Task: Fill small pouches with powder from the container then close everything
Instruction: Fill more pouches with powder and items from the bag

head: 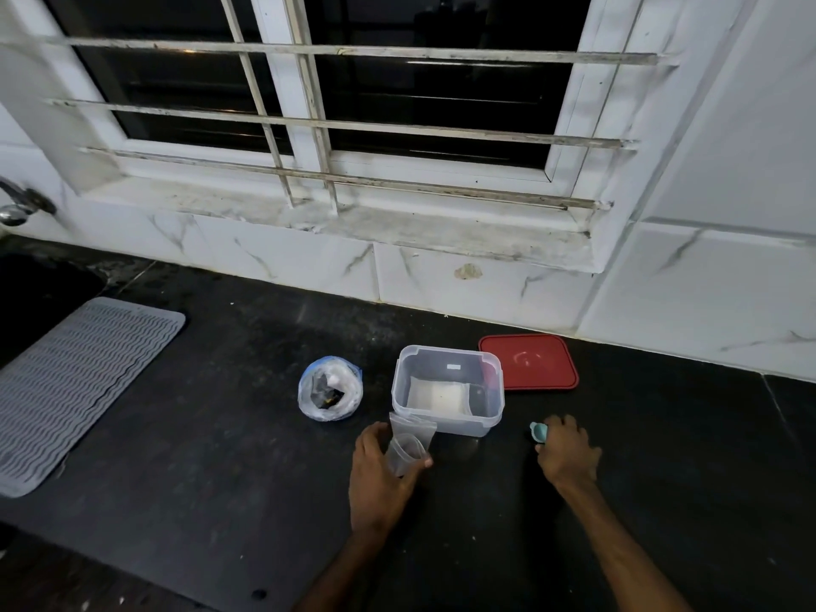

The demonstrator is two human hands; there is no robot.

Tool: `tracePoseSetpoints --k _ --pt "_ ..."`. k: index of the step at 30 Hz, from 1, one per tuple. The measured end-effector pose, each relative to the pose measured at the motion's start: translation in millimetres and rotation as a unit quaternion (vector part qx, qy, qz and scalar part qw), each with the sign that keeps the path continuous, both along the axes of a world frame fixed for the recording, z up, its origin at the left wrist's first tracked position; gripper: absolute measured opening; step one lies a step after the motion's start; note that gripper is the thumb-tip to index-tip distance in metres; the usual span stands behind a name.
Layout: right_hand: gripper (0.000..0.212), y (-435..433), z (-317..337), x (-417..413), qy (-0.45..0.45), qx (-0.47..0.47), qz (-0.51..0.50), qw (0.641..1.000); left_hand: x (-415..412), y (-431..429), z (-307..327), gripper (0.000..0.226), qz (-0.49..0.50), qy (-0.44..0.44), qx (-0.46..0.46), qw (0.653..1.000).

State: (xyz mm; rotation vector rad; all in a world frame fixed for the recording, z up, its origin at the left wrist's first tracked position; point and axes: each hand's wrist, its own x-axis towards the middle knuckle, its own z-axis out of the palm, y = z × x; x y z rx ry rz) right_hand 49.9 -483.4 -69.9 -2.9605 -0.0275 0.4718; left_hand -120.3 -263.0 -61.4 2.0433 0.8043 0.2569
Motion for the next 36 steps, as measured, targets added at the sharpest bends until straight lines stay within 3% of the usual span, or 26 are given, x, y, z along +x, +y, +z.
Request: tracePoseSetpoints --k 3,6,14,18,22,25,28,32,36 --pt "0.026 -4.0 -3.4 2.7 -0.023 0.014 0.007 1.0 -2.0 0.3 2.3 0.094 -0.004 -0.002 0.011 1.0" --pt "0.016 -6.3 -1.2 4.8 -0.055 0.088 -0.01 0.995 -4.9 0.9 7.0 0.094 -0.011 -0.009 0.024 1.0" --pt "0.031 11.5 46.1 13.2 -0.161 0.289 -0.077 0.94 -2.3 21.7 16.2 0.071 0.003 -0.031 0.077 0.997" --pt "0.031 29.1 59.6 11.5 -0.167 0.347 -0.068 0.92 -3.2 29.4 16.3 0.063 0.007 -0.042 0.084 0.996" --pt "0.027 50.2 72.4 7.3 -0.147 0.475 -0.05 0.866 -3.3 44.4 18.3 0.066 0.019 -0.034 0.084 0.996" --pt "0.032 77.2 78.0 -2.1 -0.094 0.519 0.001 0.85 -3.2 64.4 20.2 0.056 0.063 -0.04 0.086 0.993" --pt "0.028 115.2 85.6 -23.0 -0.051 0.522 0.056 0.849 -3.8 92.2 17.0 0.046 0.151 -0.05 0.08 0.984" --pt "0.011 177.6 88.2 -58.4 -0.019 0.489 0.119 0.864 -4.0 127.0 10.3 0.053 0.224 -0.005 0.024 0.974" --pt "0.011 240.5 80.4 -78.6 -0.081 0.272 0.237 0.929 4.9 154.3 -4.1 0.07 0.205 0.08 -0.049 0.974"
